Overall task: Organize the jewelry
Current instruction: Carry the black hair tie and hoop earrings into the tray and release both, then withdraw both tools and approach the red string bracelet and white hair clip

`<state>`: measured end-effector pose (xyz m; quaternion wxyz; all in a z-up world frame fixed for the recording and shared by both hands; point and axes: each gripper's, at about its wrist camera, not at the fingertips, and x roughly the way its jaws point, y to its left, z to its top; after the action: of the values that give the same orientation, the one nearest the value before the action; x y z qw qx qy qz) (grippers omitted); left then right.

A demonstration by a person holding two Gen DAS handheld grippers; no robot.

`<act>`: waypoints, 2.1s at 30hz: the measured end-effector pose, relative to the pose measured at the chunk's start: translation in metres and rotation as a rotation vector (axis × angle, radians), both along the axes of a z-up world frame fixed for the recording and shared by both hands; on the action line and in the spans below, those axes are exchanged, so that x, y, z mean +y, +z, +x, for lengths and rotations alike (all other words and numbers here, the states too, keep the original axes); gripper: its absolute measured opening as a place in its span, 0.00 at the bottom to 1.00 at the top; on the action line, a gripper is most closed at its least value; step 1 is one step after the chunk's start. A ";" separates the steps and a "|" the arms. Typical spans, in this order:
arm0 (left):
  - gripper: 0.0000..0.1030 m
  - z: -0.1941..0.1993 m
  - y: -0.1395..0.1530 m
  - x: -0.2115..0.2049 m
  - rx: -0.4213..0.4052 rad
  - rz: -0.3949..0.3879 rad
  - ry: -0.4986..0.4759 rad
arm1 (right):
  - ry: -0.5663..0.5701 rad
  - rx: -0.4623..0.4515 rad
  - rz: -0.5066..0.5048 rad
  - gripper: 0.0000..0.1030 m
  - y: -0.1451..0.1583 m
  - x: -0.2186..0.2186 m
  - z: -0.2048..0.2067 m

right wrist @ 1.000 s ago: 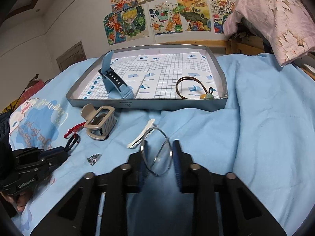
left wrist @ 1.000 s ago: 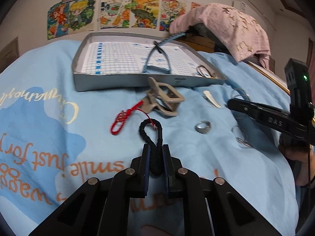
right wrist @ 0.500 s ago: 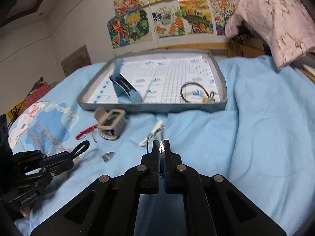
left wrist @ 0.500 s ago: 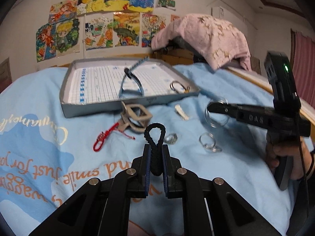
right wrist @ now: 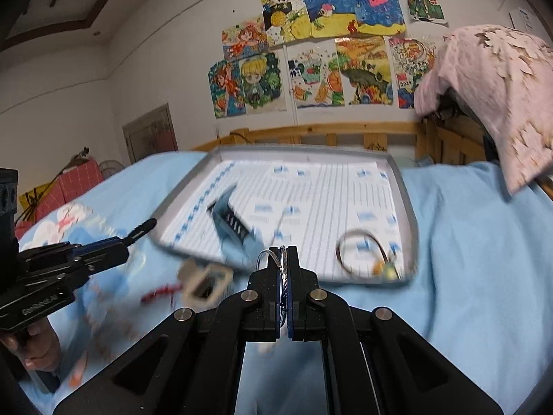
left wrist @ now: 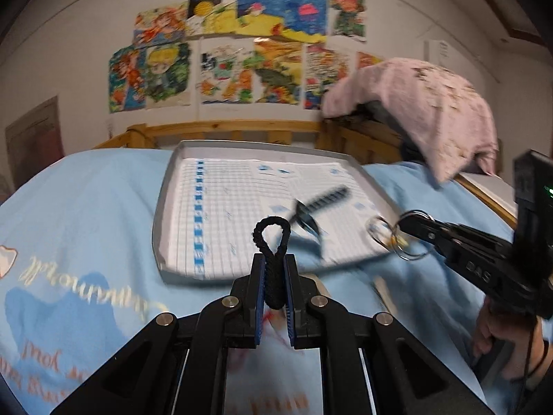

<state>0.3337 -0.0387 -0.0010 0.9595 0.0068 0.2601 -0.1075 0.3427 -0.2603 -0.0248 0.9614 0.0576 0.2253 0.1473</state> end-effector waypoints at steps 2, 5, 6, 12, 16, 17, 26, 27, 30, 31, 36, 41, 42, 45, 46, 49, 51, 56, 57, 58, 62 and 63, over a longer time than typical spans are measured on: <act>0.10 0.022 -0.002 0.000 0.015 0.006 0.030 | 0.004 -0.007 0.017 0.03 0.002 0.004 0.023; 0.10 0.053 -0.012 -0.001 0.040 0.022 0.050 | -0.013 0.002 0.045 0.03 -0.004 0.008 0.054; 0.10 0.065 -0.017 0.000 0.054 0.027 0.056 | -0.018 0.020 0.051 0.03 -0.008 0.010 0.062; 0.11 0.086 -0.039 0.011 0.128 -0.030 0.083 | -0.038 0.126 0.083 0.03 -0.043 0.007 0.091; 0.21 0.084 -0.041 0.019 0.138 -0.075 0.100 | -0.051 0.172 0.091 0.03 -0.054 0.007 0.097; 0.26 0.082 -0.041 0.020 0.137 -0.081 0.104 | -0.055 0.173 0.085 0.03 -0.055 0.008 0.096; 0.69 0.054 -0.027 0.020 0.068 -0.070 0.134 | -0.092 0.169 0.029 0.51 -0.044 0.003 0.085; 0.70 0.051 -0.025 0.021 0.070 -0.078 0.140 | -0.096 0.165 0.022 0.51 -0.041 0.002 0.082; 0.85 0.037 -0.017 0.027 0.047 -0.105 0.167 | -0.109 0.158 -0.021 0.53 -0.033 0.002 0.070; 0.89 0.031 -0.014 0.029 0.035 -0.113 0.176 | -0.113 0.157 -0.029 0.58 -0.031 0.002 0.068; 0.98 -0.001 -0.002 0.035 -0.006 -0.149 0.208 | -0.126 0.128 -0.065 0.64 -0.013 -0.002 0.041; 1.00 -0.045 0.007 0.041 -0.101 -0.177 0.268 | -0.165 -0.030 -0.007 0.98 0.018 -0.014 -0.009; 1.00 -0.057 0.010 0.042 -0.120 -0.179 0.274 | -0.168 -0.065 0.007 0.98 0.024 -0.016 -0.022; 1.00 -0.081 0.016 0.042 -0.141 -0.168 0.263 | -0.163 -0.127 -0.012 0.98 0.037 -0.013 -0.050; 1.00 -0.089 0.018 0.041 -0.152 -0.158 0.259 | -0.168 -0.148 -0.029 0.98 0.042 -0.011 -0.062; 1.00 -0.120 0.024 0.040 -0.203 -0.110 0.242 | -0.175 -0.200 -0.037 0.98 0.053 -0.005 -0.090; 1.00 -0.137 0.026 0.041 -0.223 -0.089 0.230 | -0.172 -0.219 -0.027 0.98 0.057 -0.003 -0.107; 1.00 -0.173 0.027 0.041 -0.255 -0.033 0.166 | -0.189 -0.289 -0.043 0.98 0.063 0.005 -0.159; 1.00 -0.178 0.027 0.040 -0.262 -0.022 0.154 | -0.196 -0.308 -0.051 0.98 0.063 0.006 -0.171; 1.00 -0.184 0.026 0.040 -0.266 -0.014 0.147 | -0.201 -0.322 -0.054 0.98 0.062 0.007 -0.181; 1.00 -0.200 0.021 0.043 -0.266 -0.062 0.140 | -0.222 -0.332 -0.071 0.98 0.056 0.007 -0.210; 1.00 -0.205 0.019 0.044 -0.265 -0.075 0.139 | -0.230 -0.323 -0.073 0.98 0.055 0.007 -0.216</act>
<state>0.1288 0.0055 0.0185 0.9902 -0.0328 0.1267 -0.0486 0.1266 -0.2531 0.0299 0.9970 0.0239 0.0650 0.0354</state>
